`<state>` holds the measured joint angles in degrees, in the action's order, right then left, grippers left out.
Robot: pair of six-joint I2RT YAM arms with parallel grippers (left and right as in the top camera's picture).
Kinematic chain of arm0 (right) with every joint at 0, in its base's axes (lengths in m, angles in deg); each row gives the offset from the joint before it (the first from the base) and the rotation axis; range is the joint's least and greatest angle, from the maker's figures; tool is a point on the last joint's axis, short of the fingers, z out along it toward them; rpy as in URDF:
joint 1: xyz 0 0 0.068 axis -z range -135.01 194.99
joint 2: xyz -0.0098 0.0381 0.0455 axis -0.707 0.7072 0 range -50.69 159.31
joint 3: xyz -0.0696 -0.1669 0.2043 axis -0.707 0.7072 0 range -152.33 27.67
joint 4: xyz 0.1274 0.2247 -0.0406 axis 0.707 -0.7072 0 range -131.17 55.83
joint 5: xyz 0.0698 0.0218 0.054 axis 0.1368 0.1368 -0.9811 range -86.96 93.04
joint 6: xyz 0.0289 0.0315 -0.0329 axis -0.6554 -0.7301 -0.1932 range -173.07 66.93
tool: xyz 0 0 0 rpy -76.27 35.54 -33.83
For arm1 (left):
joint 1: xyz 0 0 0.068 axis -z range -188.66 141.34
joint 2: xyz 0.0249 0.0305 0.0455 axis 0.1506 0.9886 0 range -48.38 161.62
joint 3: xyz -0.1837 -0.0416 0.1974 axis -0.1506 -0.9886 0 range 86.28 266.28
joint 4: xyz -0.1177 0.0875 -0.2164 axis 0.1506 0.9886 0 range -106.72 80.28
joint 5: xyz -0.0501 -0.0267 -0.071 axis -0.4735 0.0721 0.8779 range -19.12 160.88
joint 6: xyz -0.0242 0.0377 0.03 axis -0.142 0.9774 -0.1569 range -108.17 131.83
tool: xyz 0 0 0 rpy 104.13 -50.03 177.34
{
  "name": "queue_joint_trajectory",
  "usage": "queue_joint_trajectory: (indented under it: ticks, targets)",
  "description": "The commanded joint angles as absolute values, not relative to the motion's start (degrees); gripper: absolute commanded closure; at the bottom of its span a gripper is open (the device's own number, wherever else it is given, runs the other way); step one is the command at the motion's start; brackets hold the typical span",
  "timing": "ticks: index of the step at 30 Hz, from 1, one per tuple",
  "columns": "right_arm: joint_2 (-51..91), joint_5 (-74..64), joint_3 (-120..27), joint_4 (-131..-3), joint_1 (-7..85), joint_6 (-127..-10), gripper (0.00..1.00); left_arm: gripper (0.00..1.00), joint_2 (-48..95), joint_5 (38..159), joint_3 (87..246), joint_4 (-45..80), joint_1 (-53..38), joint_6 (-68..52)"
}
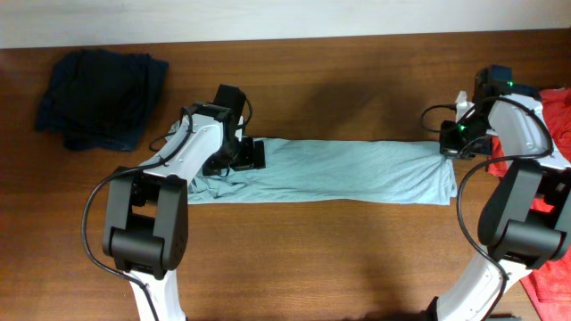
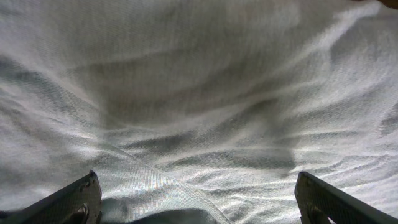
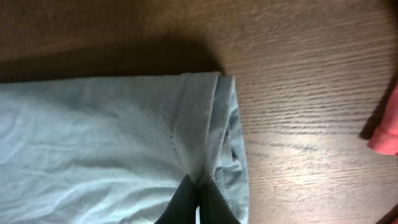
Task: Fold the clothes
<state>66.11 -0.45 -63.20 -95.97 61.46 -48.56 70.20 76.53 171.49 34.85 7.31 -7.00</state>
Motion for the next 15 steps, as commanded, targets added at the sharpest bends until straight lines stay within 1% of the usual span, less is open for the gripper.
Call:
queue_joint_trajectory:
  ticks: [1, 11, 15]
  targets:
    - [64.84, -1.72, -64.3, -96.81, 61.13, -49.02, 0.95, 0.01, 68.91, 77.12, 170.9, 34.92, 7.48, -6.78]
    - [64.84, -1.67, -66.26, -97.7, 61.13, -49.04, 0.96, 0.01, 68.91, 77.12, 170.9, 34.9, 7.48, -6.78]
    - [64.84, -0.32, -67.58, -98.66, 61.13, -52.6, 0.96, 0.01, 68.91, 77.12, 170.9, 34.9, 7.48, -6.78]
